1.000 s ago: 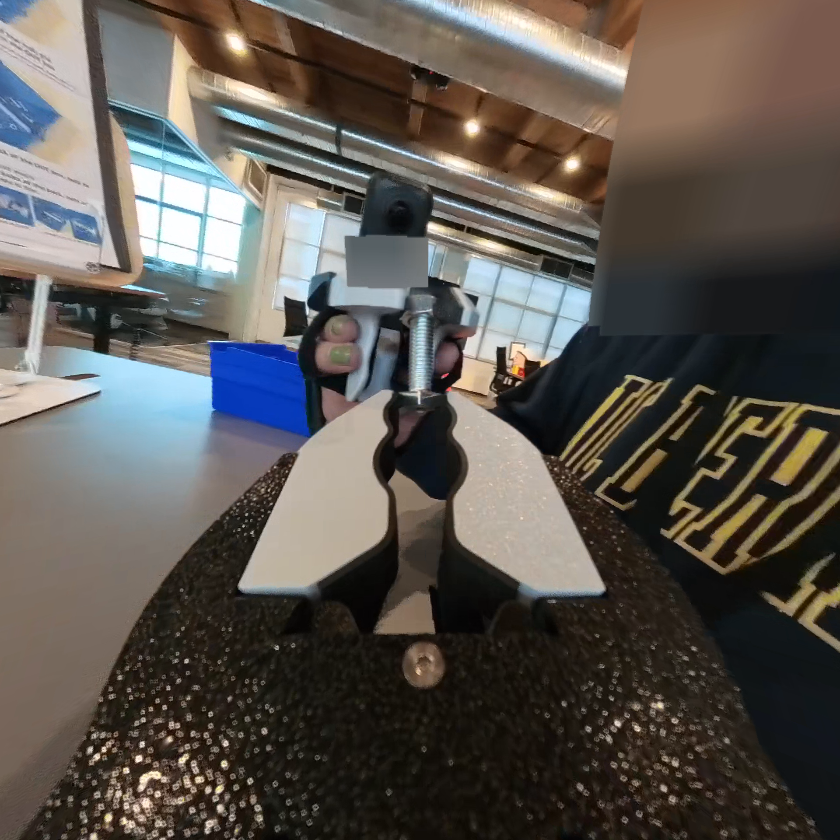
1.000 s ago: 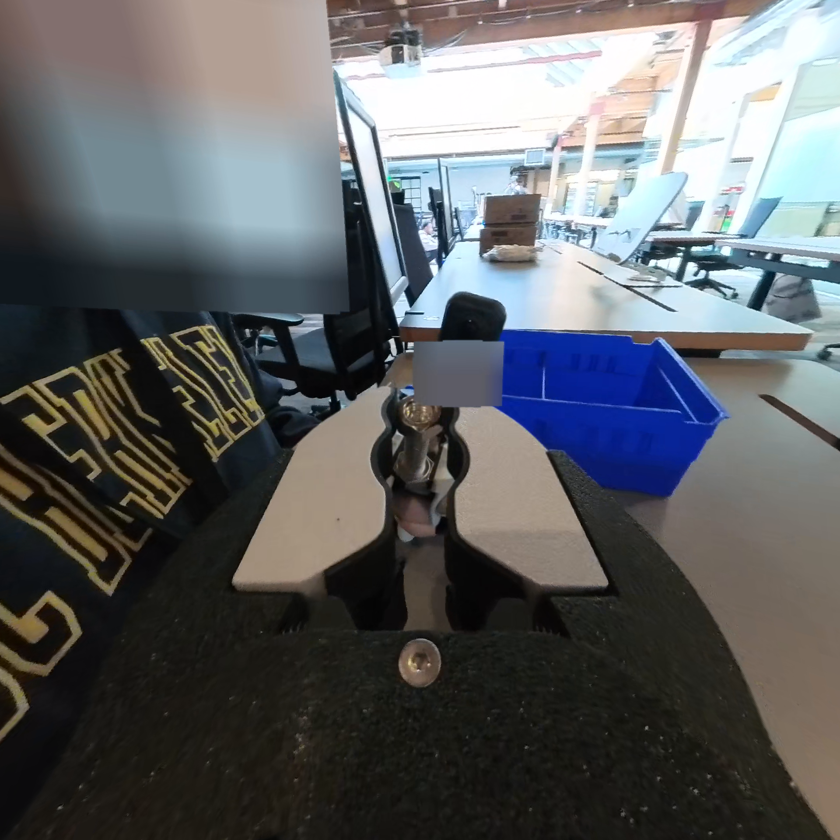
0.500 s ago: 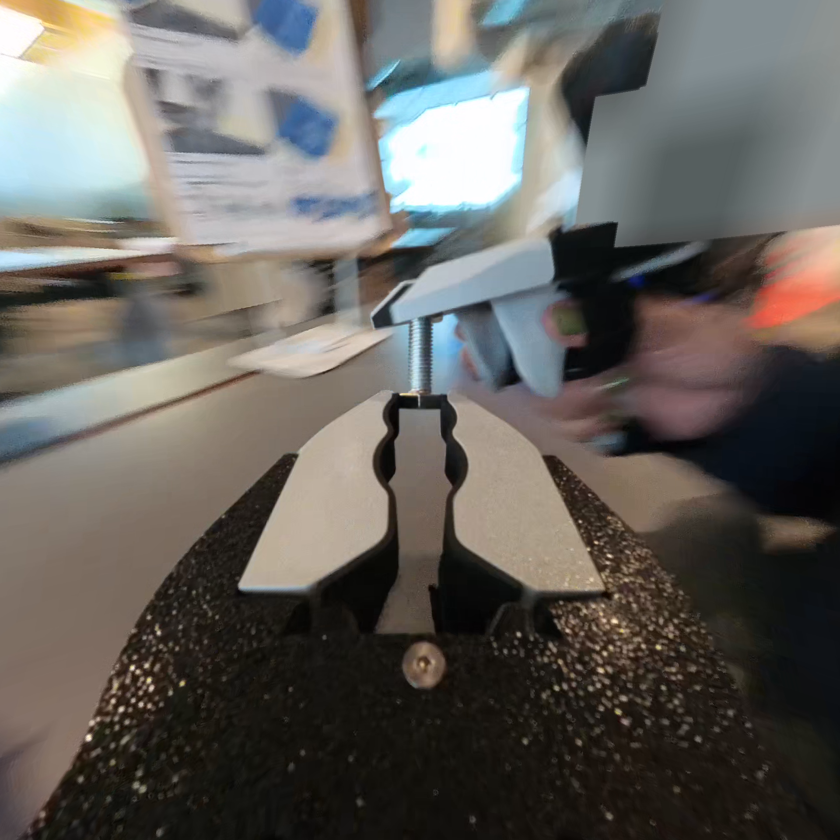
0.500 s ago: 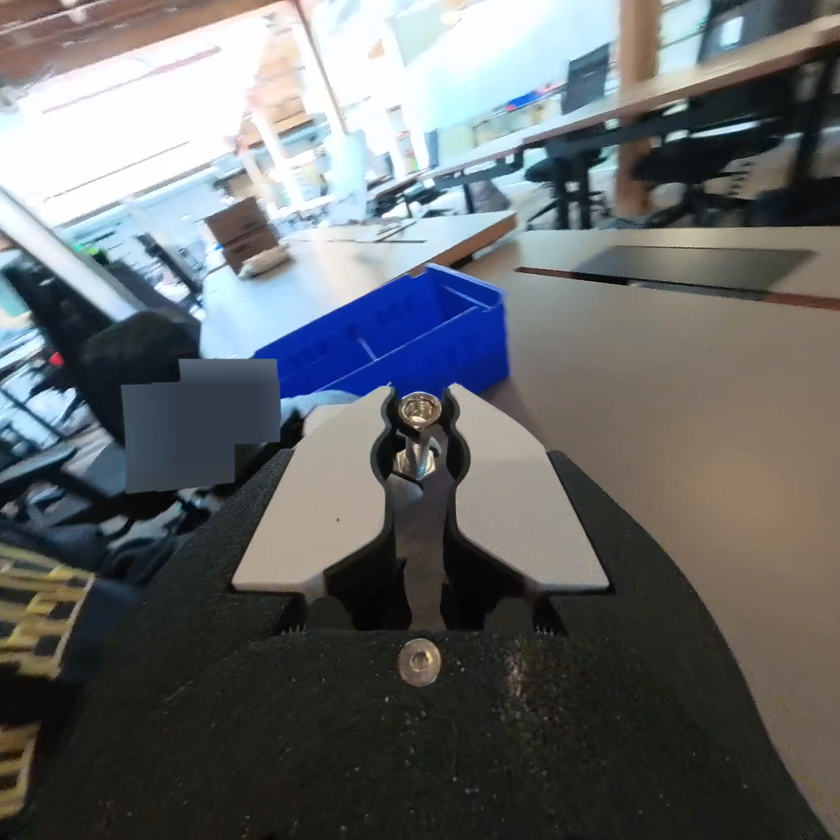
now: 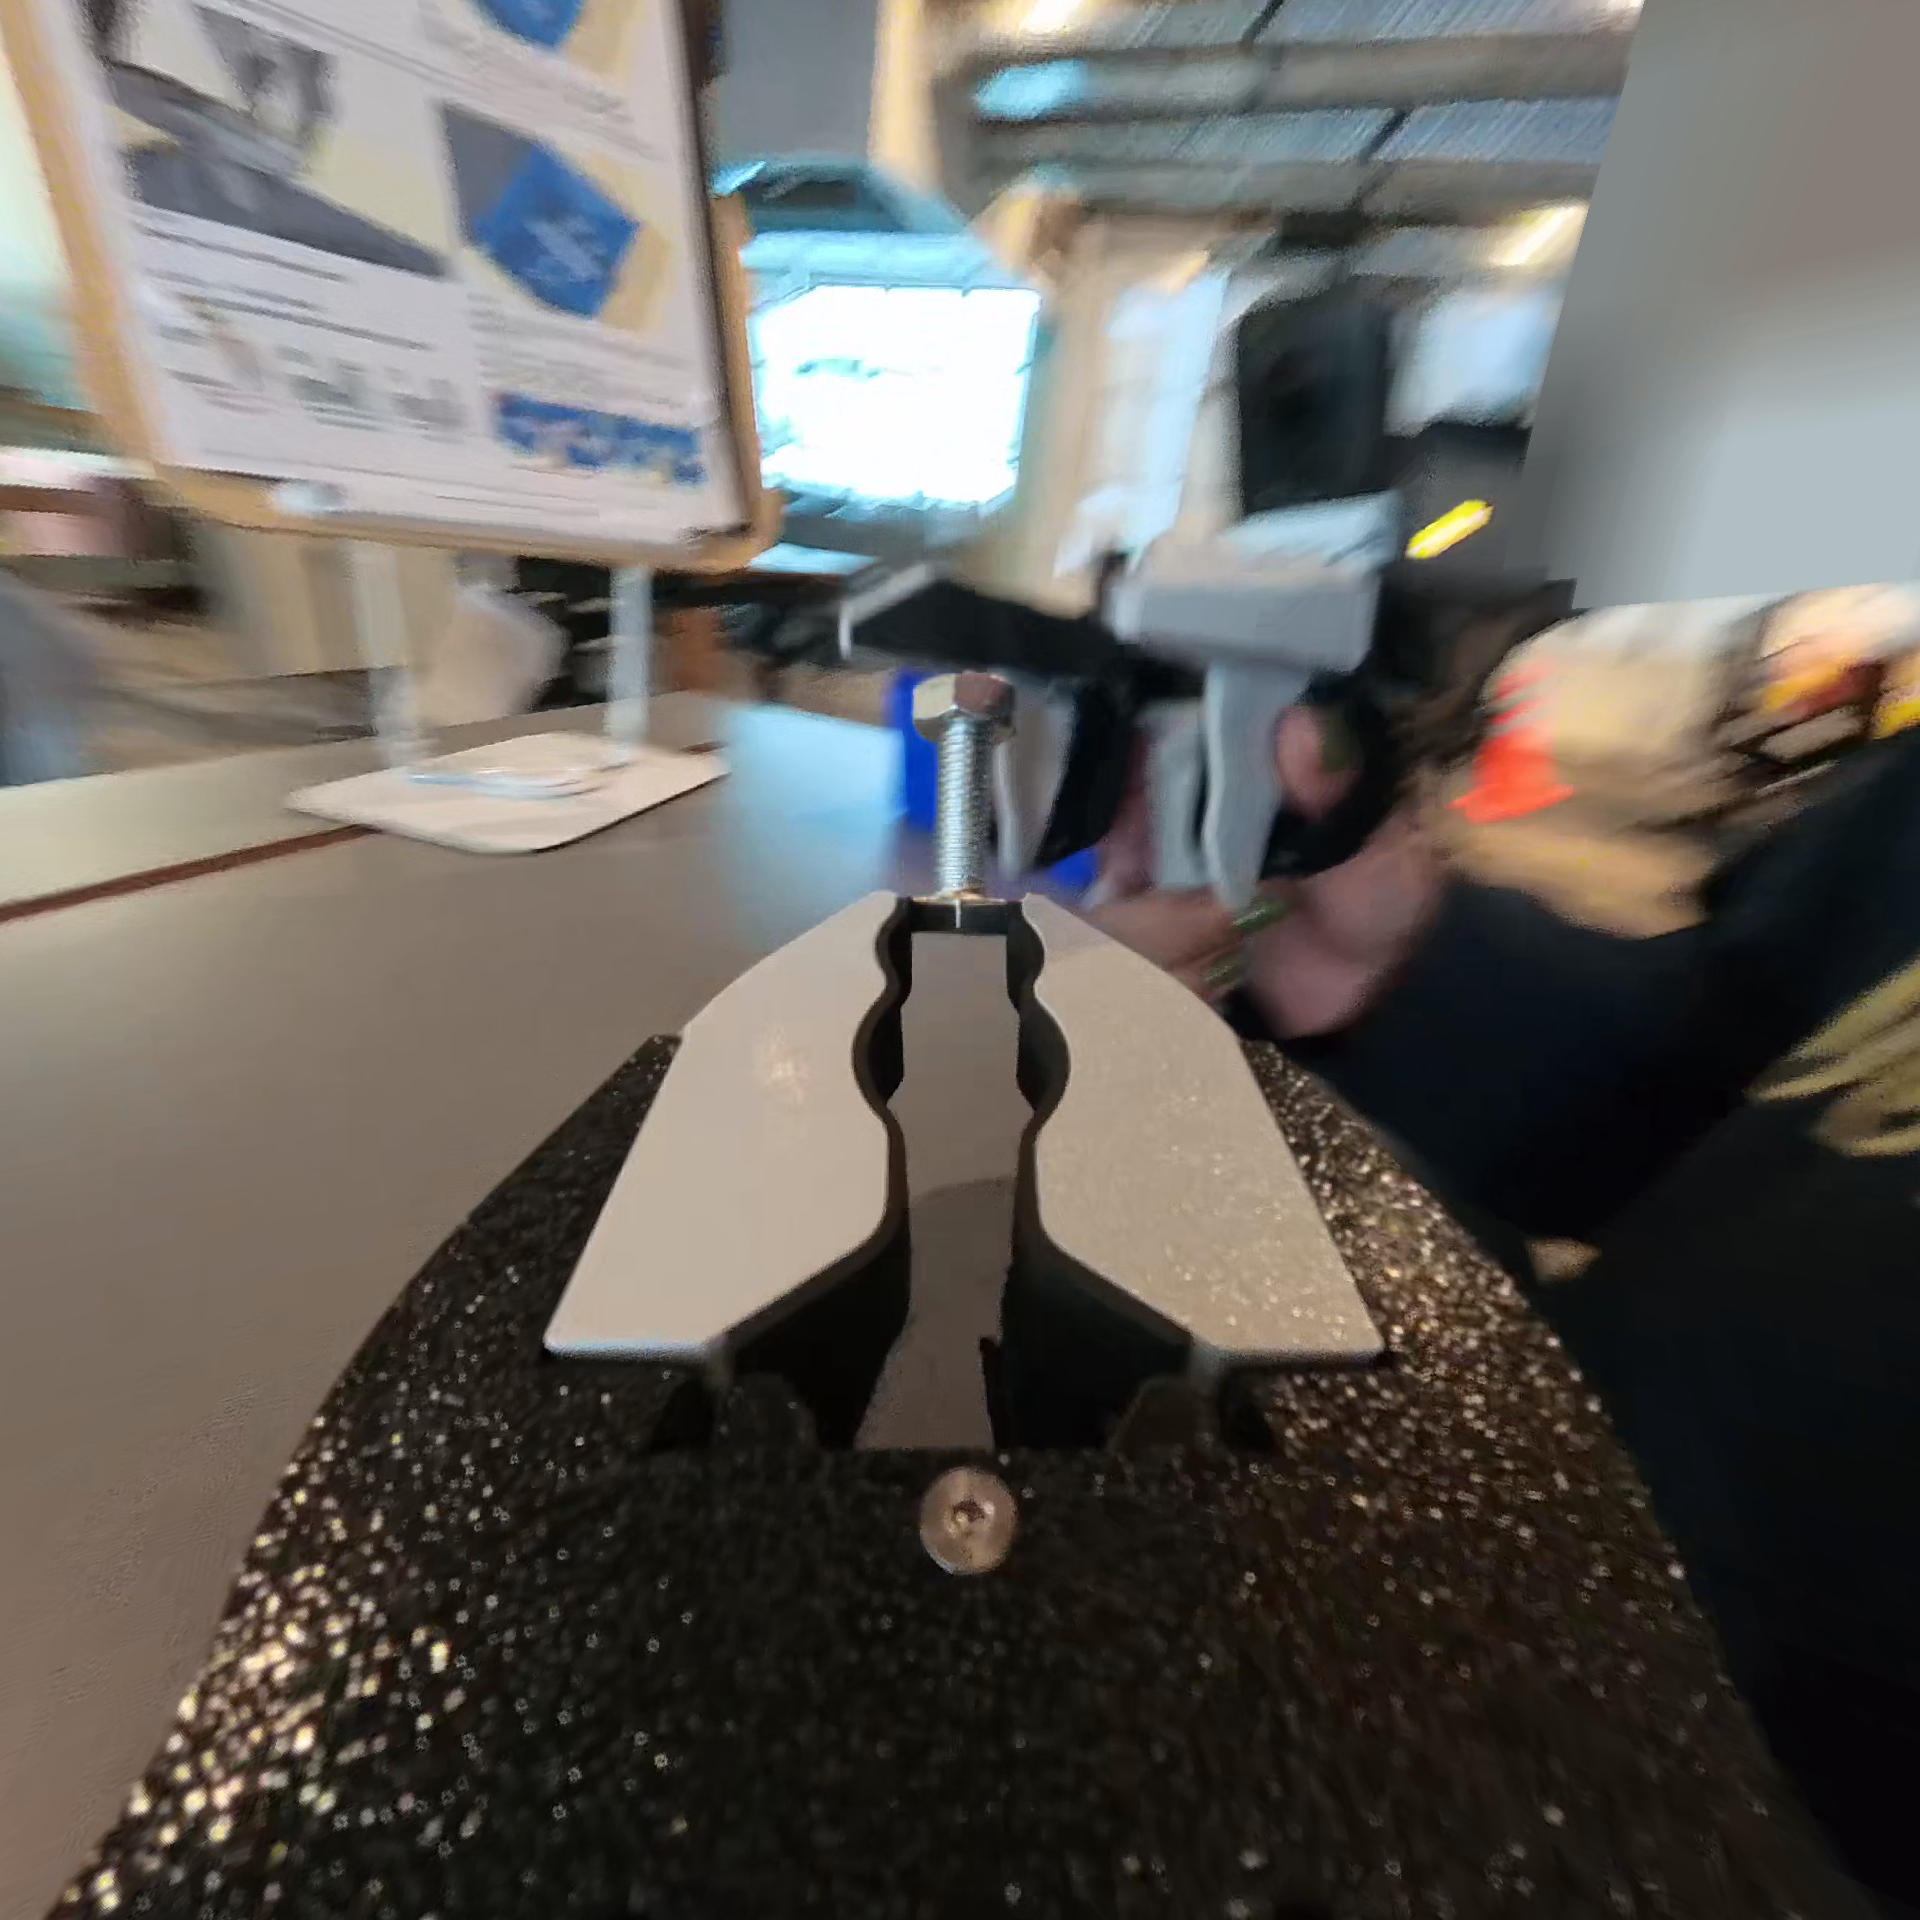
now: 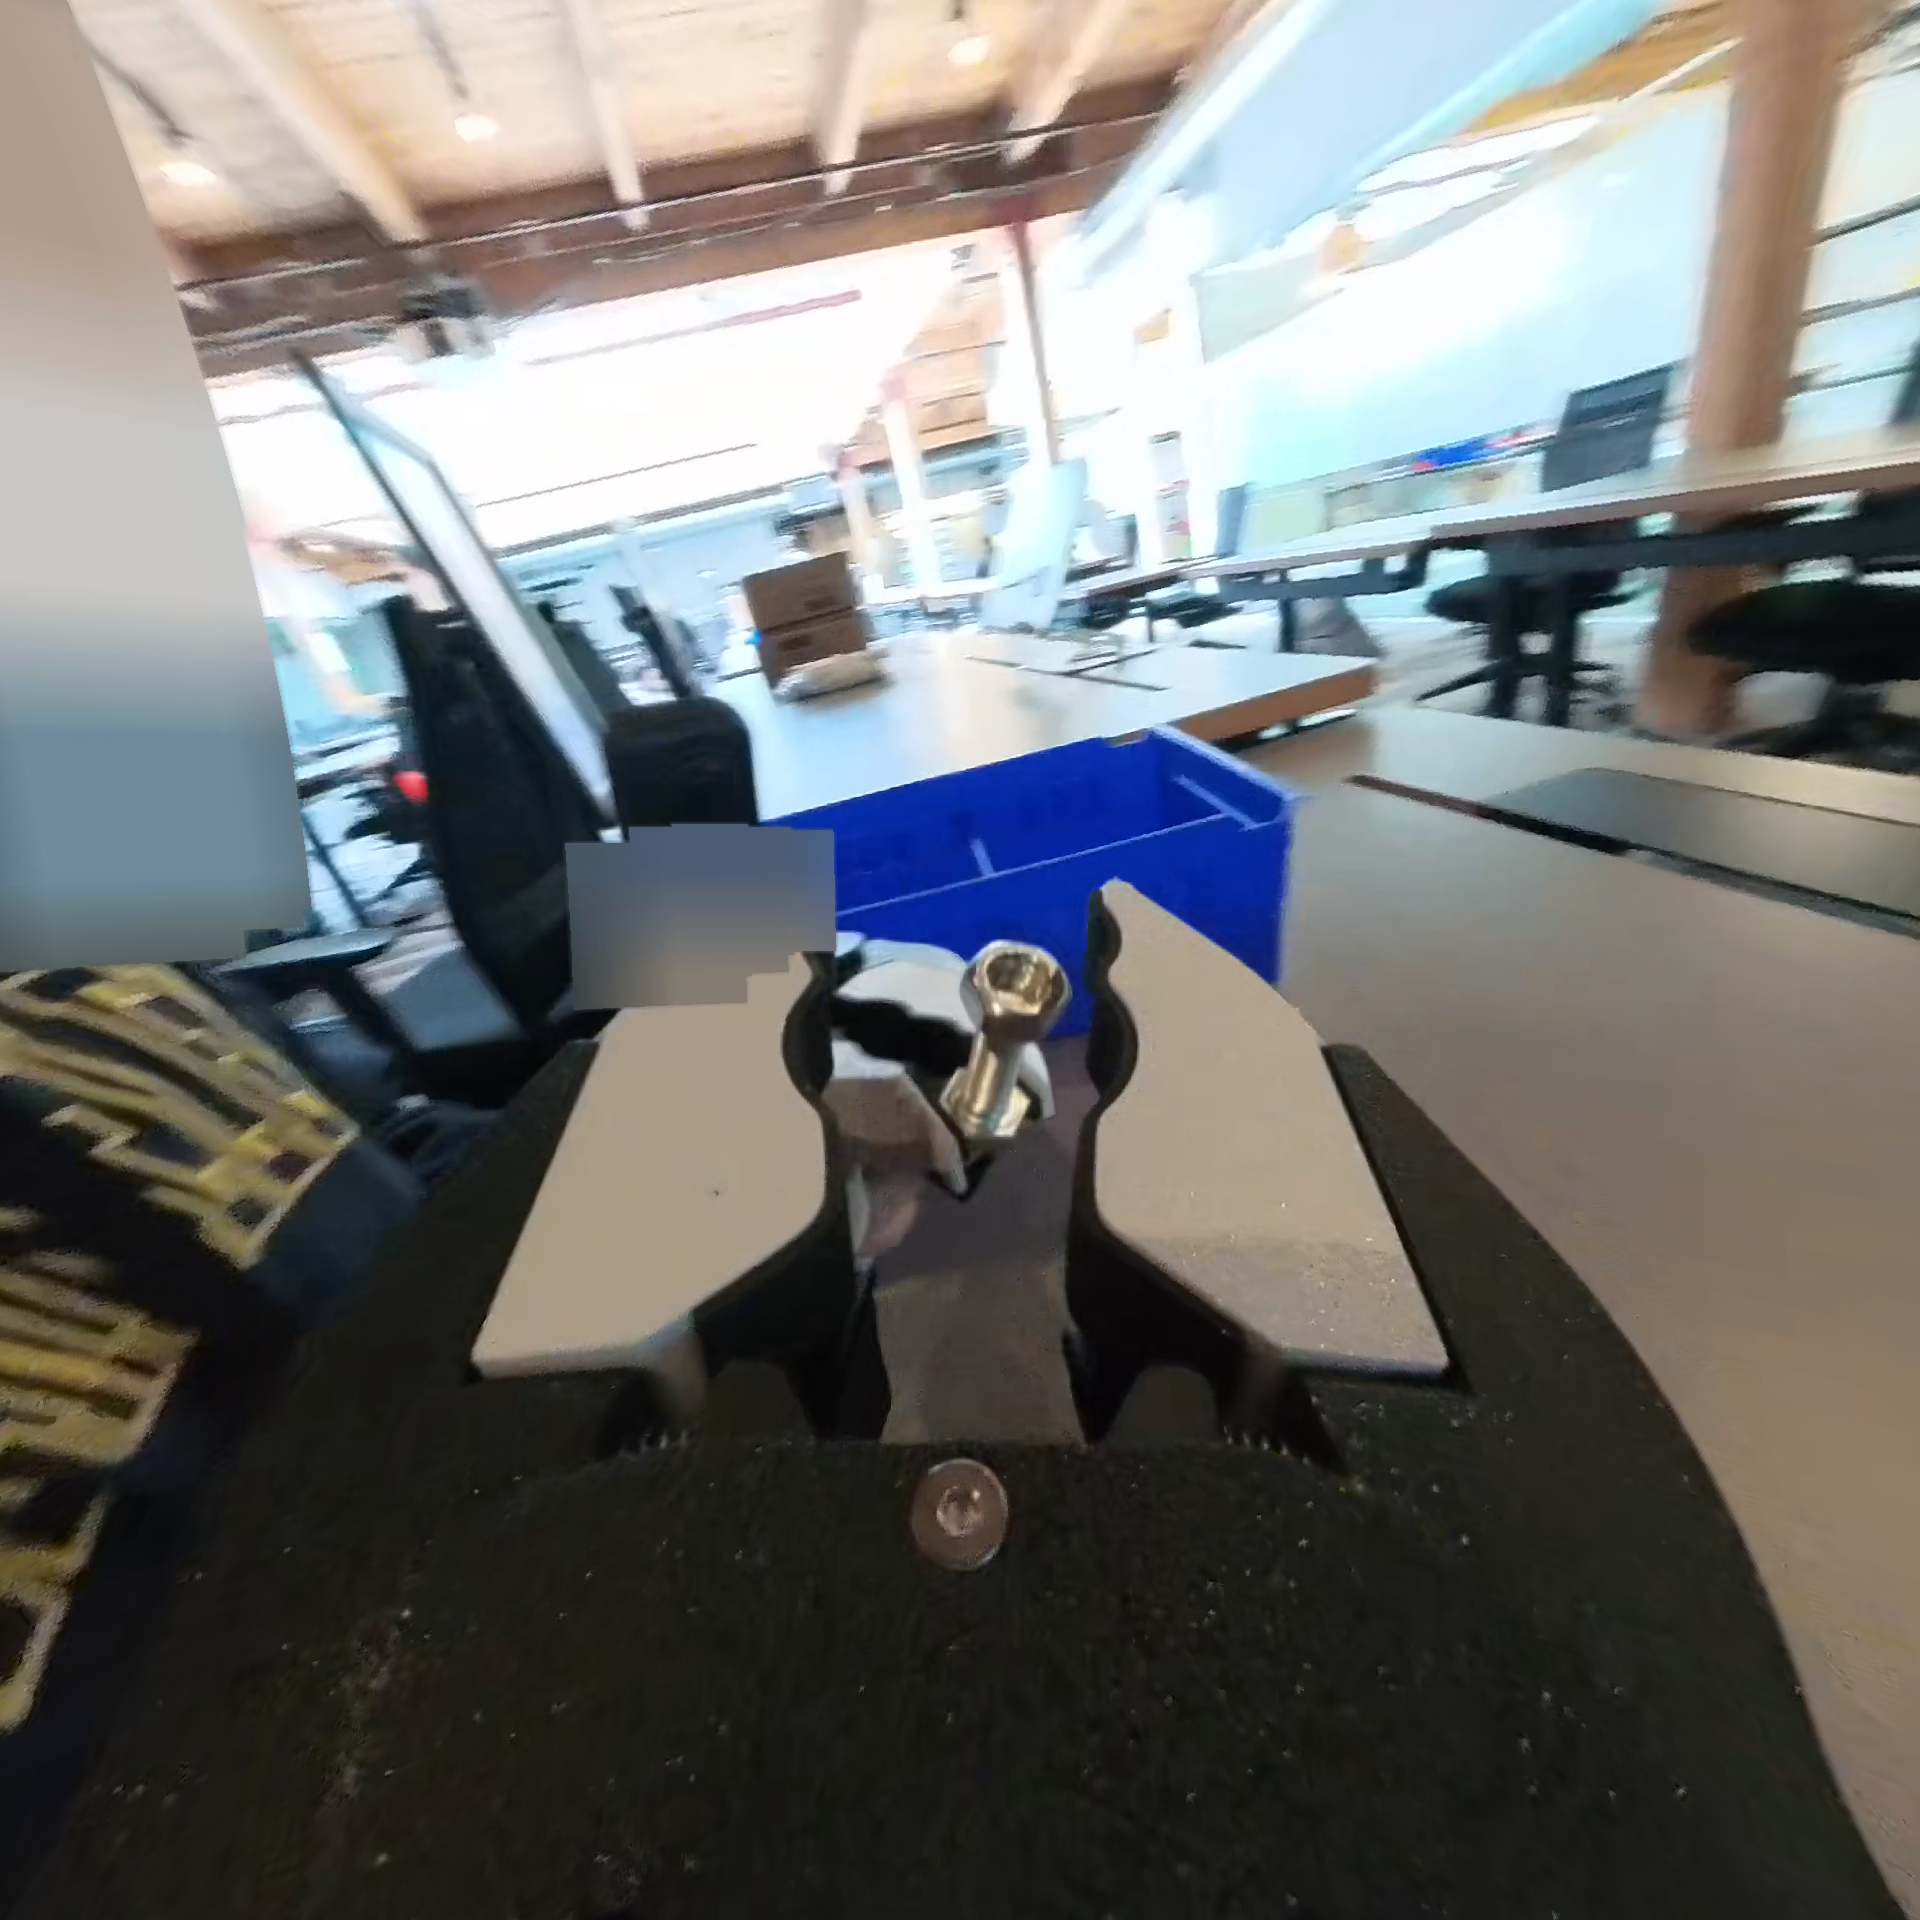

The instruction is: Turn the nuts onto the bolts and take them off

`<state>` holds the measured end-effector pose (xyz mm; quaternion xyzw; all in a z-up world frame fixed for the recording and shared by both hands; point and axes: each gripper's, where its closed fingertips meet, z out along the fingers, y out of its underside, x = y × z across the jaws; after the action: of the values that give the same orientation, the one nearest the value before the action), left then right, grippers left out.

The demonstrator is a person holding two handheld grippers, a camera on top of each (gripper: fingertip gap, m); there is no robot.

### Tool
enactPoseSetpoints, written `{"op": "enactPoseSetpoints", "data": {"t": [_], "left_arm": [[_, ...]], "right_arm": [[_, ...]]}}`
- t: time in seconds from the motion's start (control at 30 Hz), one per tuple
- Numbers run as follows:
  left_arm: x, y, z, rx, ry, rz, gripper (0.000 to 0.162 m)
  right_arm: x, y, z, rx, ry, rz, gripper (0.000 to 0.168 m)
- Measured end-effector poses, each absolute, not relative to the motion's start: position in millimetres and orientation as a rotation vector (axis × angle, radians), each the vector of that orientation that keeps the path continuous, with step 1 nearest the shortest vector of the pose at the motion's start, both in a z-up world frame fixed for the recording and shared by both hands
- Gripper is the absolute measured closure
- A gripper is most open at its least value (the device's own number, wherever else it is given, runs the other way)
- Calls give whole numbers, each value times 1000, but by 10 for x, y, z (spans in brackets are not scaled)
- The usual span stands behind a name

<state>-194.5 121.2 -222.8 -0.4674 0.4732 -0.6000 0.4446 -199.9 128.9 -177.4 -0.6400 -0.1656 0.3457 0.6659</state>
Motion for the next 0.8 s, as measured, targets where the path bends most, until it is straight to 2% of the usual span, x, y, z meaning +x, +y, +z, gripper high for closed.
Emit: {"op": "enactPoseSetpoints", "data": {"t": [0.27,0.37,0.6,0.7,0.8], "left_arm": [[-1962,1157,-2181,-1125,1161,-1616,145],[-1979,1181,-2156,-1125,1137,-1654,145],[-1959,1031,-2165,-1107,1197,-1722,145],[-2018,1127,-2117,-1105,1146,-1722,146],[-2002,1092,-2132,-1104,1169,-1750,146]], "right_arm": [[-2017,1117,-1832,-1425,-490,830,122],[-1941,1102,-1848,-1438,-470,806,127],[-2173,1099,-1818,-1410,-568,852,108],[-2027,983,-1844,-1387,-567,802,126],[-1914,1001,-1793,-1350,-497,811,121]]}}
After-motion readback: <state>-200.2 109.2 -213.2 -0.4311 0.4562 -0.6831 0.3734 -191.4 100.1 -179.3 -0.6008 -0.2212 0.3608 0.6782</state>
